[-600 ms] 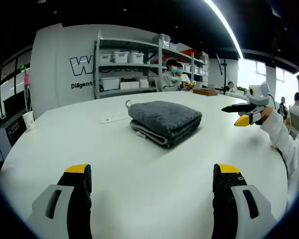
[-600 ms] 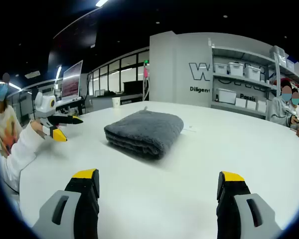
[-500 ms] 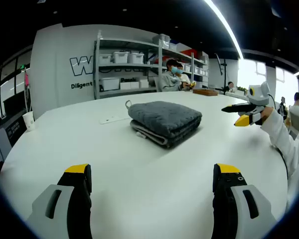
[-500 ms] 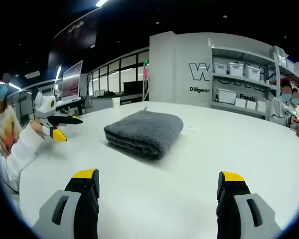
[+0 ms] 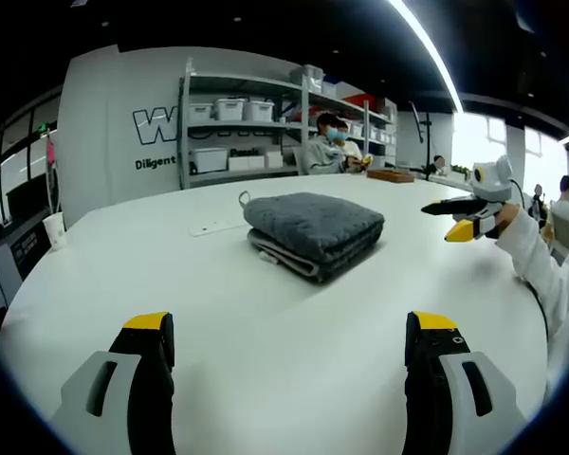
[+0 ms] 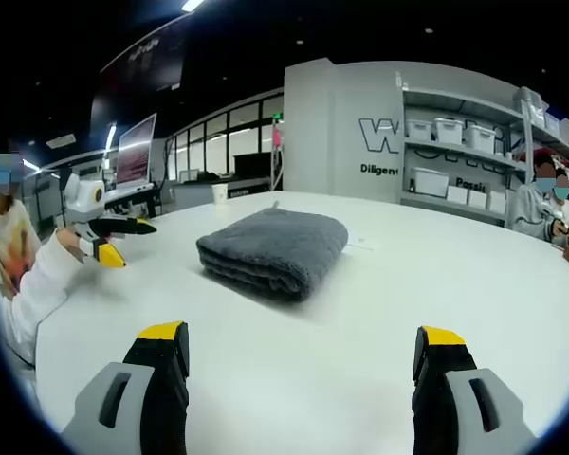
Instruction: Open the folded towel by lifting each exposed corner and separating the folded layers until the towel lies flat within the target outline without major curled edges
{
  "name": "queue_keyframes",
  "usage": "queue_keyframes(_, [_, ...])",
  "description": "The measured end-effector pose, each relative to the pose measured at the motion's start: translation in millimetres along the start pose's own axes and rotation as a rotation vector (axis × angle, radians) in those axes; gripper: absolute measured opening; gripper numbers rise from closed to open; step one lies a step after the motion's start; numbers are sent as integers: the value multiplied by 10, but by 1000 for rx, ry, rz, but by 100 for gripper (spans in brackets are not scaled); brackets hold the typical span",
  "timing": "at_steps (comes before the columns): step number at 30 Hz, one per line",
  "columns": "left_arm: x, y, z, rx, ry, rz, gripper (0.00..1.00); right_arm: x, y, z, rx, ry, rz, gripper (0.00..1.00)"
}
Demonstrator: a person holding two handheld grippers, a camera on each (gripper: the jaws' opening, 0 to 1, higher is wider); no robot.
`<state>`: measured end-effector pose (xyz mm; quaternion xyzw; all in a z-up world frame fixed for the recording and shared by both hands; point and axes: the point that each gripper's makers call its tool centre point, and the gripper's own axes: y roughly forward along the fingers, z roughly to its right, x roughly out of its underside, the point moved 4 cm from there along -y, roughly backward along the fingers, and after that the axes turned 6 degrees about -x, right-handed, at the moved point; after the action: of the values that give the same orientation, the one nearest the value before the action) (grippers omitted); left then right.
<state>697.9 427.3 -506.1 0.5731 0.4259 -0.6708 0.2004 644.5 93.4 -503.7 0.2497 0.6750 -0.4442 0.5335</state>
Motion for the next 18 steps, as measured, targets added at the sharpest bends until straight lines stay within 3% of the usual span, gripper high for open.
queue_keyframes(11, [-11,-5,-17,-7,10,1,100,67,123,-114,-17,-42,-37,99])
queue_keyframes(18, [-14,-16,-22,-17,21,1,100,-57,199,-142,11,-91,12,99])
